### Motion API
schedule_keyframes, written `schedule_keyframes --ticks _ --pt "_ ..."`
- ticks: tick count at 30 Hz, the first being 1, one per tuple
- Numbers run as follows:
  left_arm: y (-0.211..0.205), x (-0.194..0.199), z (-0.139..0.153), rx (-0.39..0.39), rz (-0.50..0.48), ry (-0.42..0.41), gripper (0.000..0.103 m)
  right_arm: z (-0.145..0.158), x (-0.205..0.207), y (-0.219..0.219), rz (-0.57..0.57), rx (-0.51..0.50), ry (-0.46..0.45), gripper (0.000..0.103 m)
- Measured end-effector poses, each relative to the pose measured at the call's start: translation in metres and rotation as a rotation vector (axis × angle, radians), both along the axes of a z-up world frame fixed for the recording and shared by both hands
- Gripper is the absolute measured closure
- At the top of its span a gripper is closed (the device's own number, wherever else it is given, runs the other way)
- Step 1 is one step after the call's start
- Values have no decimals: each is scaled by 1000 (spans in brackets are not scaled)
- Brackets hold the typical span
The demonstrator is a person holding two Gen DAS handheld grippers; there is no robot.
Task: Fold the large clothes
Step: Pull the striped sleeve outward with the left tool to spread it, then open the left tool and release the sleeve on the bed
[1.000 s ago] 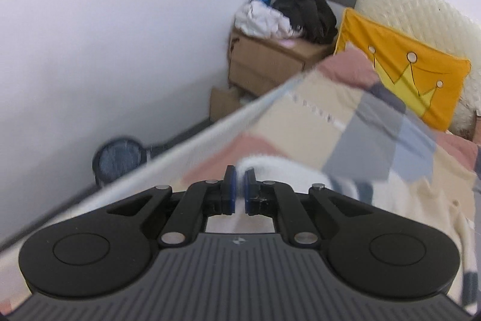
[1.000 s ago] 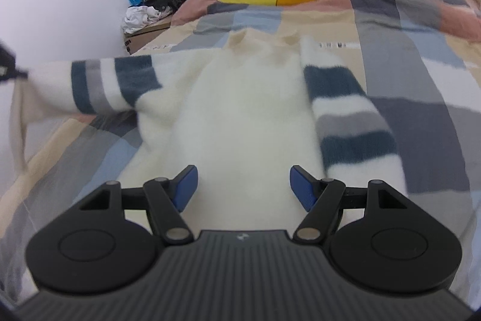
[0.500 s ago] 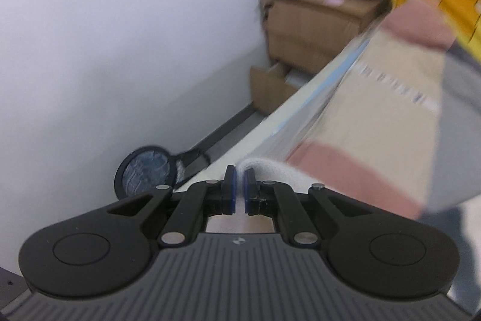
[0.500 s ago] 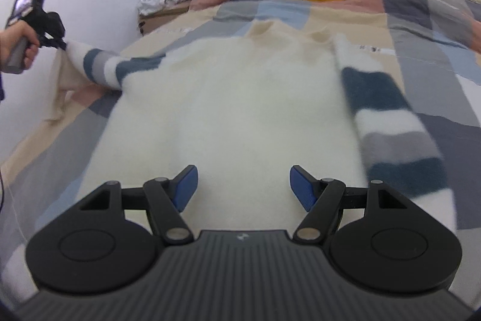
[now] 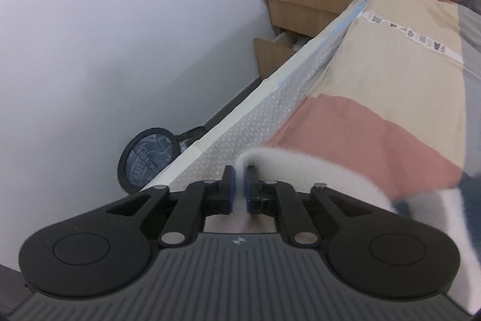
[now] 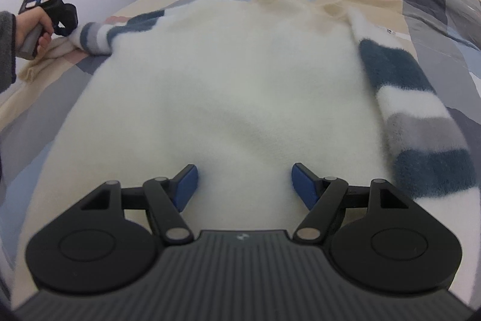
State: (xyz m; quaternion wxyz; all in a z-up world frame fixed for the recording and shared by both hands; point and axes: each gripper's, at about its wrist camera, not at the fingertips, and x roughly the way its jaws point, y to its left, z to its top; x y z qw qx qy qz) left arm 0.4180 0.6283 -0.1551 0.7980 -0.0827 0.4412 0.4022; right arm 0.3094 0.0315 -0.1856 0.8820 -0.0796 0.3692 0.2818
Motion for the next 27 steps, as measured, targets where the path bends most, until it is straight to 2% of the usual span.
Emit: schedule_keyframes --ticks 1,3,5,7,14,18,23,27 --pt "-4 -3 8 1 10 10 71 0 0 0 1 0 -2 31" --pt "-14 -15 22 9 57 -14 50 1 -2 0 9 1 -7 31" --pt "-30 -30 37 -15 44 -72 47 3 -6 2 28 -2 -21 31" --pt "-50 -43 48 -9 16 -99 39 5 -10 2 36 10 -30 30" --pt "-132 -96 59 -56 -59 -190 39 11 -20 -7 45 26 -44 33" --pt "-180 -120 48 -152 -75 -212 39 16 -29 -6 64 36 -55 33" --pt "-250 -147 46 -231 -141 -255 39 22 -50 -13 104 63 -60 33" --pt "-291 -176 46 -335 -180 -308 39 33 -69 -21 137 127 -46 33"
